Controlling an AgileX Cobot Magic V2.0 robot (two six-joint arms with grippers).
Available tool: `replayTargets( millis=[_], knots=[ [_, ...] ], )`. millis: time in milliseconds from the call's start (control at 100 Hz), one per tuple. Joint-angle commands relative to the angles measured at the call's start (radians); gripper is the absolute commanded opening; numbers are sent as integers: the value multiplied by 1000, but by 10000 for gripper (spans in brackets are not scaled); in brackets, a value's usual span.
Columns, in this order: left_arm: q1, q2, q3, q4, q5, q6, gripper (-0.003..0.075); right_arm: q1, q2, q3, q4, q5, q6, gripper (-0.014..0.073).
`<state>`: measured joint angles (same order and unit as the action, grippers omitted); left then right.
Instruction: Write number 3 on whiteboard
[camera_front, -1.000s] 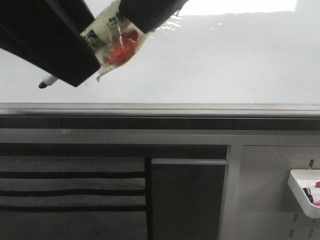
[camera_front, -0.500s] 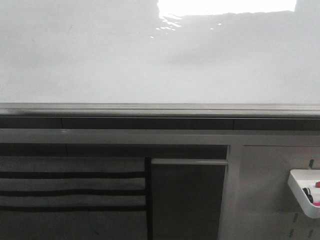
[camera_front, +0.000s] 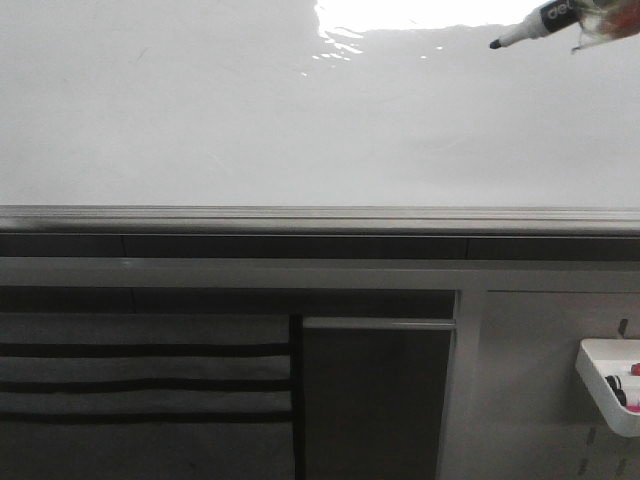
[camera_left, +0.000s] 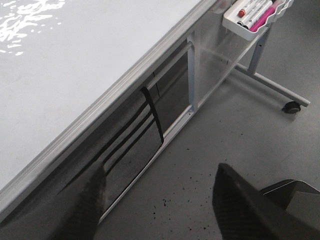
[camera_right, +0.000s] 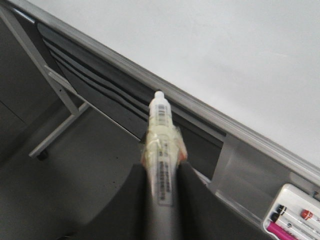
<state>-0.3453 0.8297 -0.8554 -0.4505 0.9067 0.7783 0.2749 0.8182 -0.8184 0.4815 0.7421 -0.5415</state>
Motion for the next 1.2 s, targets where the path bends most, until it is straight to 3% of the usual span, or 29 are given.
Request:
replayTargets(
  millis=[0, 350, 510, 750, 1190],
  knots=[
    [3, -4, -24, -35, -57, -11, 430, -5, 20, -37, 58, -86, 1, 1],
    [3, -4, -24, -35, -57, -11, 430, 19, 303, -310, 49, 30, 38, 1],
    [3, -4, -24, -35, -58, -11, 430, 111, 360, -335, -4, -76, 72, 1],
    [3, -4, -24, -35, -58, -11, 430, 106, 441, -335, -10, -236, 72, 1],
    [3, -4, -24, -35, -58, -11, 430, 106, 562, -335, -87, -344, 72, 1]
  ],
)
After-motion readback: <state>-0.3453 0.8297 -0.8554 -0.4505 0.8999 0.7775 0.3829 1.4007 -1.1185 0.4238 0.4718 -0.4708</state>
